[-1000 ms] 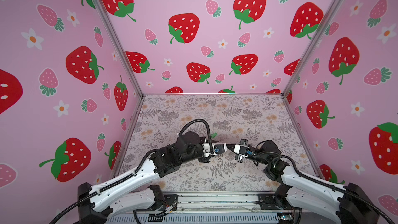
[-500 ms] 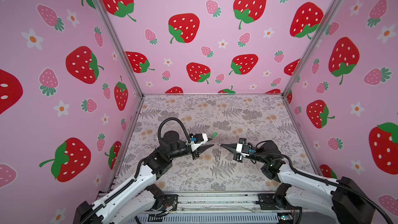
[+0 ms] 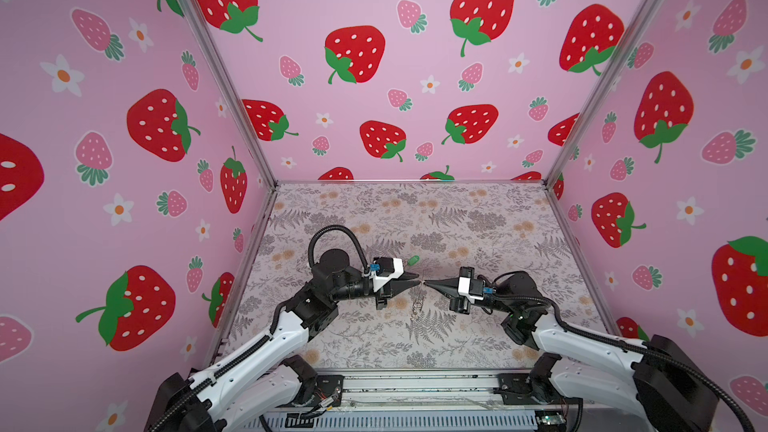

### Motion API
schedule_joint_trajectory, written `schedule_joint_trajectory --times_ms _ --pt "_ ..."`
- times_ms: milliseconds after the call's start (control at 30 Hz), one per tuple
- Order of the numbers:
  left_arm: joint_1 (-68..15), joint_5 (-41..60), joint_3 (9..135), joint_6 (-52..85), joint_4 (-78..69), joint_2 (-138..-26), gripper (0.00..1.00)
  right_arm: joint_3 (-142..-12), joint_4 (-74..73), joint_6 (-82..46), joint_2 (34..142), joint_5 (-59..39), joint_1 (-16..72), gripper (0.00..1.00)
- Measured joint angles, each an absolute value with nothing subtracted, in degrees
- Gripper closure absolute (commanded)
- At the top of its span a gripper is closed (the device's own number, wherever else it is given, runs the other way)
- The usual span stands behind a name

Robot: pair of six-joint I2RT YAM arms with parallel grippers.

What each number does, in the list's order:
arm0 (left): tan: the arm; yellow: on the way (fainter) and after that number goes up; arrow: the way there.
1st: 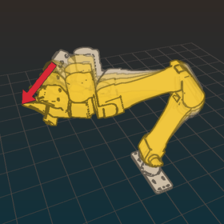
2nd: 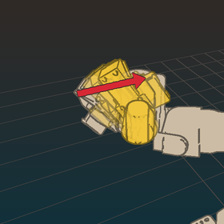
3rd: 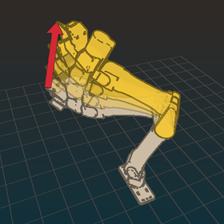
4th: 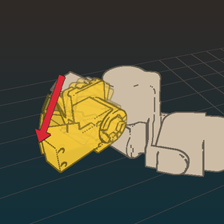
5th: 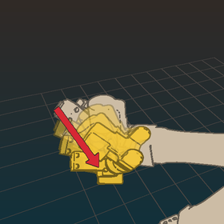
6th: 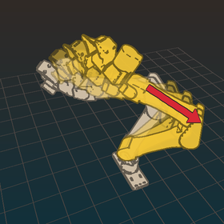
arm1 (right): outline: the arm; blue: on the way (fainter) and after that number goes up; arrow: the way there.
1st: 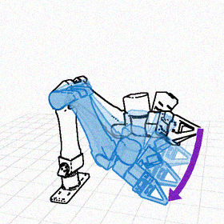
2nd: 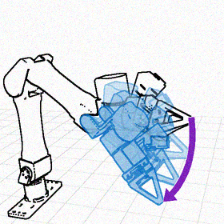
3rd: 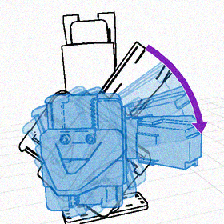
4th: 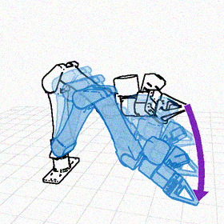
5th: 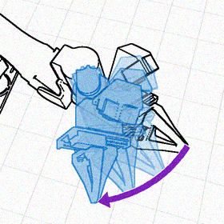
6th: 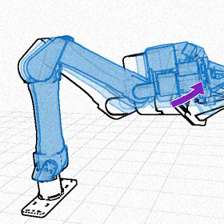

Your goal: Put the keys on the keyring

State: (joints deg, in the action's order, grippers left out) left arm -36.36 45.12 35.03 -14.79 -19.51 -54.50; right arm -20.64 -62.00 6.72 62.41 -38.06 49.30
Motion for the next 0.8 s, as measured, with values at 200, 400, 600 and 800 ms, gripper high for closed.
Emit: schedule_joint_trajectory --times_ms 200,400,600,800 --pt "-36.4 46.0 35.0 -14.7 -20.1 -55.3 0.82 -20.6 -63.3 5.9 62.4 -38.1 49.3 1.0" --pt "-36.4 46.7 35.0 -14.7 -20.1 -55.8 0.83 -20.6 -64.1 5.6 62.4 -38.1 49.3 1.0" --pt "-36.7 47.0 35.0 -14.7 -20.2 -56.0 0.86 -20.6 -64.7 5.0 63.3 -38.3 49.3 1.0" --pt "-36.8 47.2 35.0 -14.8 -20.2 -56.0 0.93 -20.6 -64.8 4.4 63.8 -39.0 49.3 1.0"
